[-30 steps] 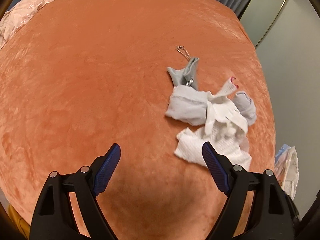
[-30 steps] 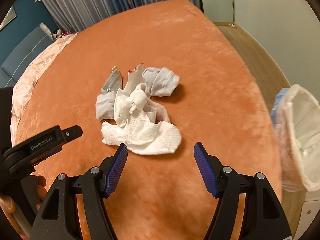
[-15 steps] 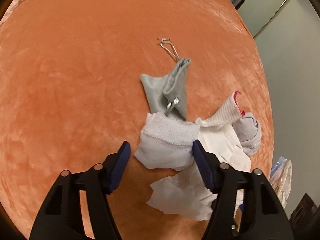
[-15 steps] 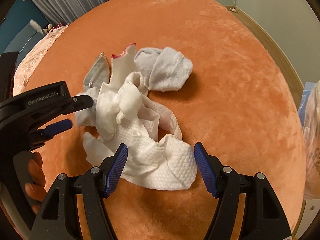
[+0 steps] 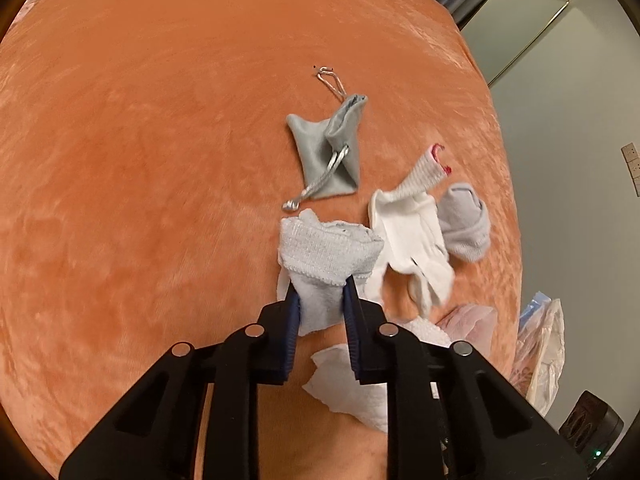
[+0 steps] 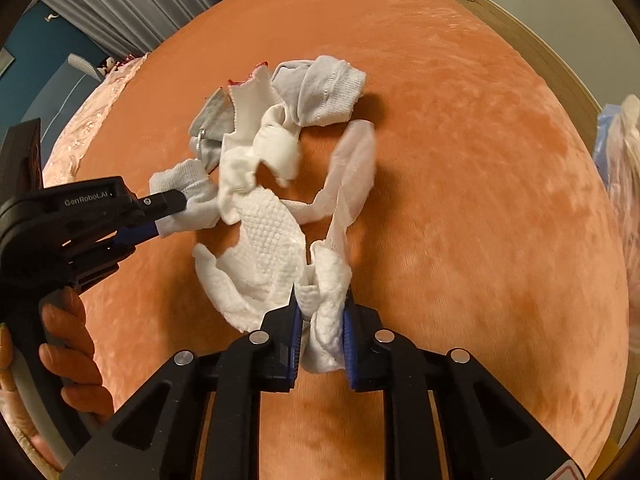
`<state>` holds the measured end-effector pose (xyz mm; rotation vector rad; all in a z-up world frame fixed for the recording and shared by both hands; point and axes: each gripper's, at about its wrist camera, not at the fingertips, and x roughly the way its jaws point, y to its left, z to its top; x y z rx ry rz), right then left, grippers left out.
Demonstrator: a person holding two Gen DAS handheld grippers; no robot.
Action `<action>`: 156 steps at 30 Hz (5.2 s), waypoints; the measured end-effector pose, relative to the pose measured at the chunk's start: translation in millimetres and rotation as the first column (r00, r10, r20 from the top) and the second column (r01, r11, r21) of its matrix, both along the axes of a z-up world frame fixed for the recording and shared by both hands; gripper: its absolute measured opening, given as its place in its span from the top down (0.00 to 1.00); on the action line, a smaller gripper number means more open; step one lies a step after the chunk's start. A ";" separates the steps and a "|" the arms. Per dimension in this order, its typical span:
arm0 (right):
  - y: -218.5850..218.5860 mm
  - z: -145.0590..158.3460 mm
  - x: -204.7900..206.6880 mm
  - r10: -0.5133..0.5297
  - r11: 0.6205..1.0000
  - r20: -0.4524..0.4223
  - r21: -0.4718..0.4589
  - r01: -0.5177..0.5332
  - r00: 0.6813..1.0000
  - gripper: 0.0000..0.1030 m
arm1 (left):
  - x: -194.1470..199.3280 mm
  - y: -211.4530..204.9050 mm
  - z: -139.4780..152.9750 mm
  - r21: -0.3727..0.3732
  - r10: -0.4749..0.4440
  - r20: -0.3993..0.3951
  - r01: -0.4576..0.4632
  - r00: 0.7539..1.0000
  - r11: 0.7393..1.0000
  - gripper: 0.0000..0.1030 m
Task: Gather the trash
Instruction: 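Grasp the grey-white sock with the left tool while the right tool grasps the paper towel, then carry the sock and paper towel over the bin and open both tools, then move both open tools back over the bed toward the glove and strip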
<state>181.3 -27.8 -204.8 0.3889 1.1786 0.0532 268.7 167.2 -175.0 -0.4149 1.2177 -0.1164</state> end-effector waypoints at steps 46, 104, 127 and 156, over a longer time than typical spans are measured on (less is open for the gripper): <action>9.4 -13.9 -114.1 0.092 0.989 -0.031 -0.112 -0.095 0.995 0.78 | -159.3 -42.4 16.4 0.069 -0.127 -0.011 0.127 0.992 0.989 0.81; -322.3 173.0 -138.3 -0.384 0.895 0.389 -0.065 0.441 0.837 0.88 | -131.4 -397.0 146.8 0.100 -0.575 0.261 0.571 0.776 0.815 0.43; -259.7 185.3 -125.3 -0.296 0.918 0.398 -0.134 0.374 0.868 0.47 | -123.7 -309.3 153.8 0.126 -0.460 0.258 0.442 0.850 0.888 0.40; -119.1 161.7 -101.8 -0.071 0.971 0.318 -0.194 0.138 0.946 0.36 | -118.4 -142.7 134.7 0.088 -0.212 0.225 0.197 0.951 0.977 0.34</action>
